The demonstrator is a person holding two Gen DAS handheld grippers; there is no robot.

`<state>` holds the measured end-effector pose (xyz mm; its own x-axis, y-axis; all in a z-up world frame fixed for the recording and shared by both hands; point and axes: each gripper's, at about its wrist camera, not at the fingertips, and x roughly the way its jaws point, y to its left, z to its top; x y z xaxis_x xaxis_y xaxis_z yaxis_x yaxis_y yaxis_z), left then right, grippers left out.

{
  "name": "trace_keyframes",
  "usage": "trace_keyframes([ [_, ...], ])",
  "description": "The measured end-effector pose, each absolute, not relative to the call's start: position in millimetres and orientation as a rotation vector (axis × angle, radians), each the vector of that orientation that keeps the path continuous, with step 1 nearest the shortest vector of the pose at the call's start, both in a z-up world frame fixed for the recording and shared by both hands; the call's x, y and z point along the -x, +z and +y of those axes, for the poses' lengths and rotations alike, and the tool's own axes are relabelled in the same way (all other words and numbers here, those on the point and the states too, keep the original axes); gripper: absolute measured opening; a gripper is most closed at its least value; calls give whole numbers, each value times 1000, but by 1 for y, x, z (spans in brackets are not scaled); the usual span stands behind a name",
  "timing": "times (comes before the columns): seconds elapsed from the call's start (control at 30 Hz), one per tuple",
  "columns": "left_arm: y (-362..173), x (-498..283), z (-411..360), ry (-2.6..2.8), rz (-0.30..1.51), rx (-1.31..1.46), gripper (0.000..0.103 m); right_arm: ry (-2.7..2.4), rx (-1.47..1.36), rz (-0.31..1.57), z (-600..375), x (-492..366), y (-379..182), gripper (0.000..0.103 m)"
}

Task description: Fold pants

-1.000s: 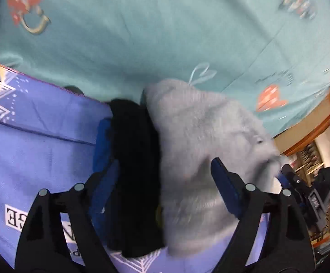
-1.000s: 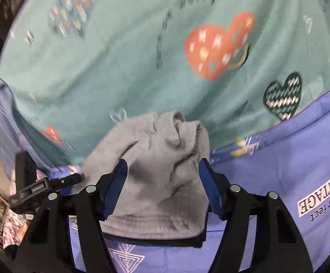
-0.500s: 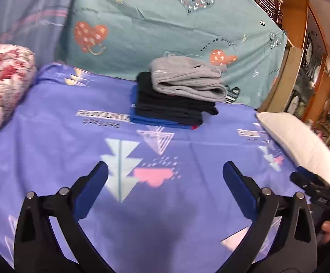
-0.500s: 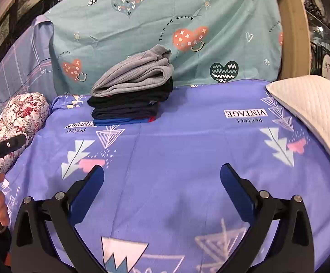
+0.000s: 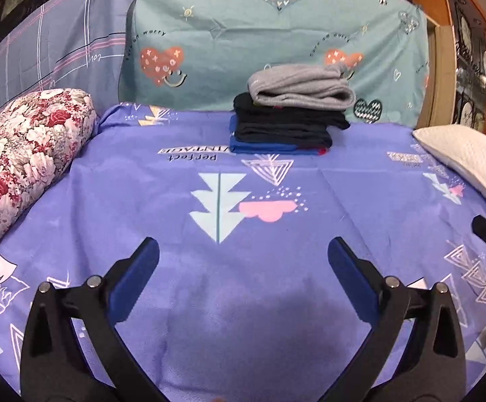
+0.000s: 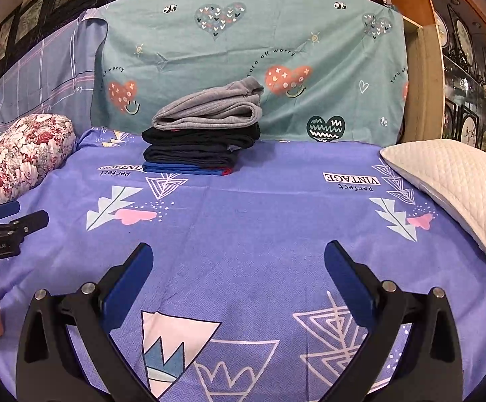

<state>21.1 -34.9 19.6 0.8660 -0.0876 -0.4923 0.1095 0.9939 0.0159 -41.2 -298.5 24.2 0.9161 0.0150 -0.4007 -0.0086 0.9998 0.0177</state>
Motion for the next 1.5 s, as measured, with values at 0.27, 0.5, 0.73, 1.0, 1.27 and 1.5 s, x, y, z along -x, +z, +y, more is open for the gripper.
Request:
trace_keyframes([
  [0.27, 21, -16, -28, -18, 490, -57, 101, -7, -21, 404, -301, 45, 25, 102],
  [0.5, 23, -10, -28, -20, 470, -78, 101, -26, -19, 398, -301, 49, 26, 102],
  [0.73, 23, -8, -31, 10, 469, -91, 101, -26, -22, 402, -301, 49, 26, 102],
  [1.0, 23, -8, -32, 3, 476, -102, 101, -26, -28, 414, -302, 48, 26, 102],
  [1.27, 22, -11, -28, -4, 487, -81, 101, -25, -29, 416, -303, 47, 26, 102],
  [1.5, 21, -9, -33, -8, 483, -101, 101, -33, -32, 418, -304, 48, 25, 102],
])
